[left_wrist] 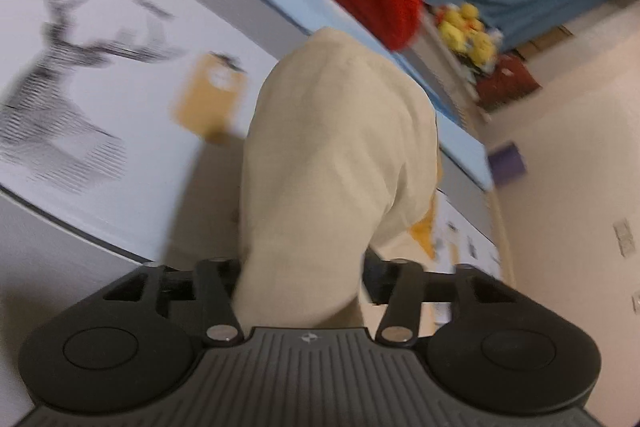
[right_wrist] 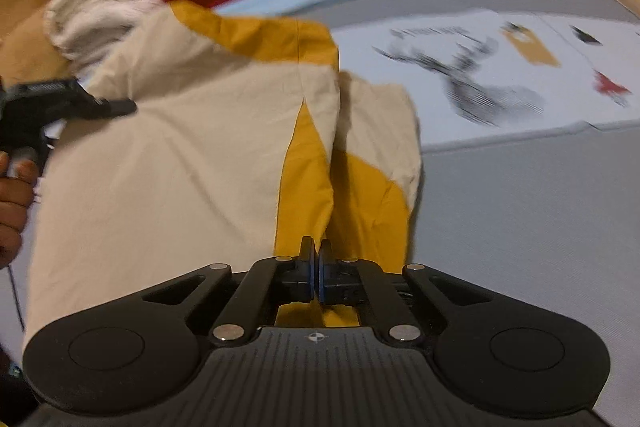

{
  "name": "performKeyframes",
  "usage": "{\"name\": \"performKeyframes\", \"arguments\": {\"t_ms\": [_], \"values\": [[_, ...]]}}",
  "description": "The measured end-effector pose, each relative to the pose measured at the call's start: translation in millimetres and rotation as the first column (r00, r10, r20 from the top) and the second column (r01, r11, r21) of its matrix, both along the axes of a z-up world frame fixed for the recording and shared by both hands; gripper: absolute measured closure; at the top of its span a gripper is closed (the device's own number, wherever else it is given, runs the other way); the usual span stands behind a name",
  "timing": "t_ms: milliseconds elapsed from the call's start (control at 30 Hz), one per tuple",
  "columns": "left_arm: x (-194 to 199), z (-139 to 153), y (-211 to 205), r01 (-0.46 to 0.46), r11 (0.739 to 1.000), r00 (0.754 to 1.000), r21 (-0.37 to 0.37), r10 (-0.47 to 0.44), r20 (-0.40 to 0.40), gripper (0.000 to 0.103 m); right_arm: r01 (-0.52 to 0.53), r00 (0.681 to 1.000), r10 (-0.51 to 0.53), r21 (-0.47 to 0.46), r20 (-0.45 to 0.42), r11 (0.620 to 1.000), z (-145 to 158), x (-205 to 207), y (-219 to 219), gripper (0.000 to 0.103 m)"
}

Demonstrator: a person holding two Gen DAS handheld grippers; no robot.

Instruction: Fold large clothes

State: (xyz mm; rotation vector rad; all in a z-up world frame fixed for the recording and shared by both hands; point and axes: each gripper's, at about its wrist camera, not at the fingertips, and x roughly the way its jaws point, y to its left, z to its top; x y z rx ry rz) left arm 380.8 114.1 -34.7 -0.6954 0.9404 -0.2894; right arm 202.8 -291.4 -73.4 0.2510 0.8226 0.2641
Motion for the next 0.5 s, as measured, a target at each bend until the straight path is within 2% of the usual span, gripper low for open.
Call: {"name": "performKeyframes", "arguments": {"t_ms": [33, 100, 133, 167, 233, 300, 333, 367, 400, 433, 467, 500], "values": [[1.1, -4.3, 14.8, -0.029, 0.999, 0.999, 0.019, 0.029, -0.028, 0.031, -0.016, 1.000, 0.016, -0.006, 0.008, 1.000, 1.0, 2.4, 9.8, 0.102], [2.8, -11.1, 36.1, -0.073, 0.996, 0.992, 0.050, 0.078, -0.100, 0.030, -0.035, 0.999, 0.035, -0.030, -0.005, 0.999, -1.7, 7.5, 25.3, 0.103], [0.7, -10.4, 43.5, -0.091, 0.993, 0.990, 0.077, 0.098, -0.104, 0.030, -0.032, 0.999, 0.032, -0.041, -0.018, 0.999, -3.9, 9.1, 29.9, 0.103], [-4.5, -2.6, 49.6, -0.108, 0.986, 0.989, 0.125, 0.119, -0.082, 0.030, -0.027, 0.999, 0.026, -0.052, -0.027, 0.998, -5.1, 10.2, 33.4, 0.103], [-18.2, 16.6, 59.5, -0.112, 0.978, 0.993, 0.173, 0.118, -0.024, 0.030, -0.008, 0.999, 0.006, -0.065, -0.037, 0.998, -6.1, 13.1, 35.0, 0.103], [-33.2, 34.9, 55.1, -0.046, 0.985, 0.999, 0.166, 0.041, 0.034, 0.030, 0.015, 0.999, -0.018, -0.062, -0.048, 0.998, -6.6, 15.6, 31.5, 0.103], [-42.2, 40.2, 46.7, 0.025, 0.986, 0.998, 0.162, -0.033, 0.049, 0.030, 0.021, 0.998, -0.025, -0.063, -0.051, 0.998, -8.4, 14.4, 32.6, 0.103], [-52.7, 42.1, 33.5, 0.123, 0.977, 0.989, 0.175, -0.135, 0.058, 0.030, 0.024, 0.998, -0.028, -0.075, -0.049, 0.997, -8.6, 14.0, 33.0, 0.103], [-61.9, 40.6, 20.5, 0.202, 0.957, 0.974, 0.209, -0.218, 0.059, 0.030, 0.024, 0.999, -0.028, -0.089, -0.045, 0.996, -8.6, 10.6, 35.5, 0.103], [-71.4, 32.8, 3.7, 0.269, 0.920, 0.956, 0.284, -0.291, 0.038, 0.030, 0.025, 0.999, -0.029, -0.100, -0.042, 0.995, -9.1, 9.4, 36.6, 0.103], [-77.5, 21.3, -11.8, 0.306, 0.880, 0.944, 0.363, -0.329, 0.002, 0.030, 0.026, 0.999, -0.030, -0.107, -0.040, 0.994, -9.1, 8.4, 36.7, 0.103], [-85.0, 8.4, -25.3, 0.334, 0.817, 0.933, 0.470, -0.358, -0.040, 0.025, 0.027, 0.999, -0.031, -0.110, -0.040, 0.994, -10.3, 6.0, 36.4, 0.103]]}}
